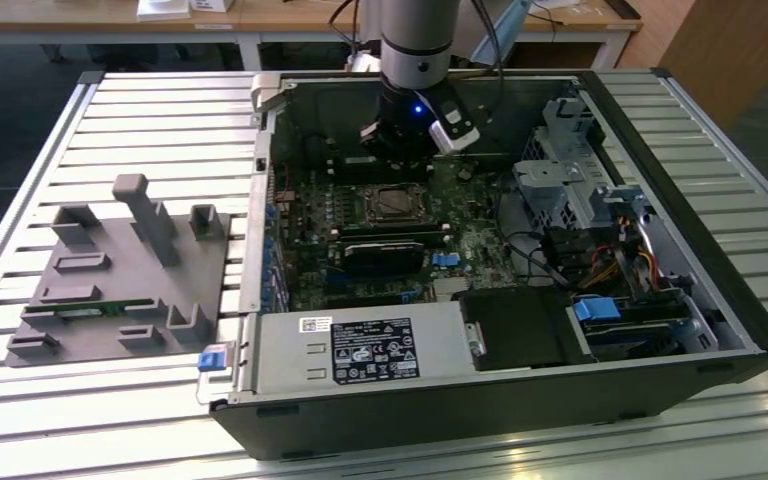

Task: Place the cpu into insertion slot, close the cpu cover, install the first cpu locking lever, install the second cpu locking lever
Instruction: 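Install the first cpu locking lever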

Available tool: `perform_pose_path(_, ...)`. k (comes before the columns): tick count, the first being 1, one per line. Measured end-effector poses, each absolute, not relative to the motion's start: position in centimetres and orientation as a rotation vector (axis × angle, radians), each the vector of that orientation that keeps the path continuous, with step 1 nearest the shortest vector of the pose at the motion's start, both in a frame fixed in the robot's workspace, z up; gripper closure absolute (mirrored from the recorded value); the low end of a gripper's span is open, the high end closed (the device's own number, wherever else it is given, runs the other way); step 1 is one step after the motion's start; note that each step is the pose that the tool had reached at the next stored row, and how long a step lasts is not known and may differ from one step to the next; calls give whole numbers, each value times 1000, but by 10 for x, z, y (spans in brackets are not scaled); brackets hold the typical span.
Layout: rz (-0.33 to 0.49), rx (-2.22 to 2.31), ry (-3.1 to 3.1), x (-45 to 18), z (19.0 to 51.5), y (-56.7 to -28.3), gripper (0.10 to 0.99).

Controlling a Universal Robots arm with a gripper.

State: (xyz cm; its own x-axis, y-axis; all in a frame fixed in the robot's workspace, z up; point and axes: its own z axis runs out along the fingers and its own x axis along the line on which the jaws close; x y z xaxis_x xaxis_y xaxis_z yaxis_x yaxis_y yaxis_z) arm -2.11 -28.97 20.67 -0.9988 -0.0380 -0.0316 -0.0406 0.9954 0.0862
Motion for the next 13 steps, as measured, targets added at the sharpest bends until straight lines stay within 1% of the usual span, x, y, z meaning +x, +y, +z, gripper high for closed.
perform_pose_path(13, 135, -60, 3108, -21, 208, -291, 980)
